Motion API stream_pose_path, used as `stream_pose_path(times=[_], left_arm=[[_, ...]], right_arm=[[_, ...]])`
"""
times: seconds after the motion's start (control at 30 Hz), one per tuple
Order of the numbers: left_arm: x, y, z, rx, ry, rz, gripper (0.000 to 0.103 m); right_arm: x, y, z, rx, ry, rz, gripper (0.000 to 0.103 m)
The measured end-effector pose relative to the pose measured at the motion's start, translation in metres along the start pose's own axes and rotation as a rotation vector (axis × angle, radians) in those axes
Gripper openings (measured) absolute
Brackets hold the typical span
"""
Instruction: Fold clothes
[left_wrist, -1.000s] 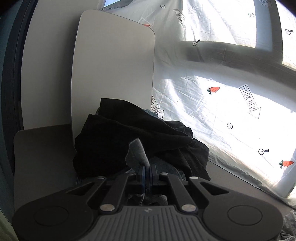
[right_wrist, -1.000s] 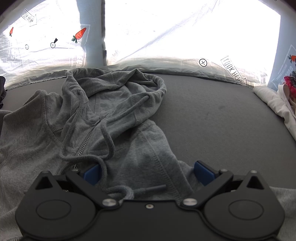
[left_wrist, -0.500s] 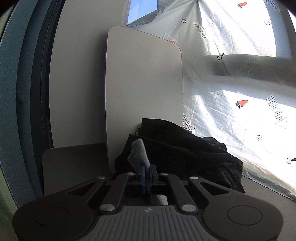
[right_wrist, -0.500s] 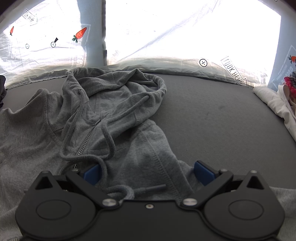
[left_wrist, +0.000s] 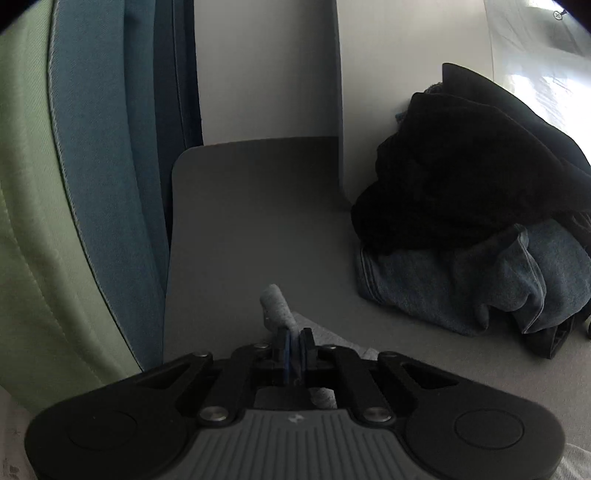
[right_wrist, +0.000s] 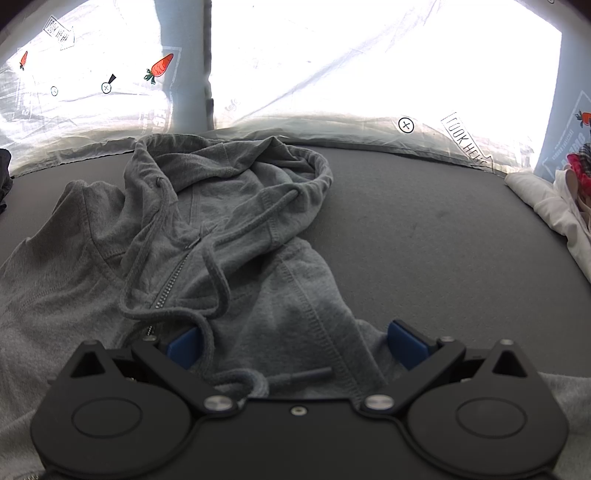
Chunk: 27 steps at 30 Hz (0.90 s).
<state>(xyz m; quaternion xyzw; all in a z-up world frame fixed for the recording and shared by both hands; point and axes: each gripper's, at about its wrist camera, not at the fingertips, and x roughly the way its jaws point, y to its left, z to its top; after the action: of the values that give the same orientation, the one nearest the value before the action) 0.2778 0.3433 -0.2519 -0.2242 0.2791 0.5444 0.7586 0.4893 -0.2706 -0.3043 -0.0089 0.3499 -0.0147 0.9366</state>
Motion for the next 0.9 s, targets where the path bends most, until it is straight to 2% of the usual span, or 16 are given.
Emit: stream_pose_path(times=[0.07,0.17,0.3,0.4,0.47,0.53,0.73,0.8,0.83,0.9], left_arm=[[-0.005,0.013,-0.011,-0.088,0.046,0.018,0.014],[-0.023,0.014,-0.025,-0.137,0.065,0.007,0.032],[-0.050,-0.022,-0.033,-0.100,0.058,-0.108,0.036],[-0.073,-0.063,-0.034,-0.040,0.063,-0.280,0.045],[-0.087,-0.100,-0.040,0.053,0.073,-0.429,0.054],[-0.104,-0.144,-0.052,0.197,0.084,-0.569,0.063],[-0.176,-0.288,-0.124,0.731,0.189,-1.055,0.076],[-0.195,-0.333,-0.150,0.858,0.185,-1.150,0.081],[-0.200,-0.354,-0.161,0.901,0.177,-1.174,0.082],[-0.203,-0.391,-0.180,0.952,0.148,-1.173,0.082]], right_arm=[[0.000,0.000,0.000,0.000,0.000,0.000,0.103],[0.000,0.000,0.001,0.001,0.004,-0.001,0.103],[0.001,0.000,0.005,-0.002,0.031,0.001,0.103],[0.003,-0.001,0.011,-0.012,0.078,0.013,0.103],[0.004,-0.003,0.017,-0.030,0.121,0.034,0.103],[0.004,-0.006,0.025,-0.044,0.159,0.059,0.103],[-0.009,-0.027,0.062,0.096,0.068,0.124,0.103],[0.005,-0.034,0.078,0.145,0.059,0.167,0.103],[0.015,-0.037,0.086,0.163,0.059,0.183,0.103],[0.043,-0.038,0.099,0.174,0.084,0.183,0.103]])
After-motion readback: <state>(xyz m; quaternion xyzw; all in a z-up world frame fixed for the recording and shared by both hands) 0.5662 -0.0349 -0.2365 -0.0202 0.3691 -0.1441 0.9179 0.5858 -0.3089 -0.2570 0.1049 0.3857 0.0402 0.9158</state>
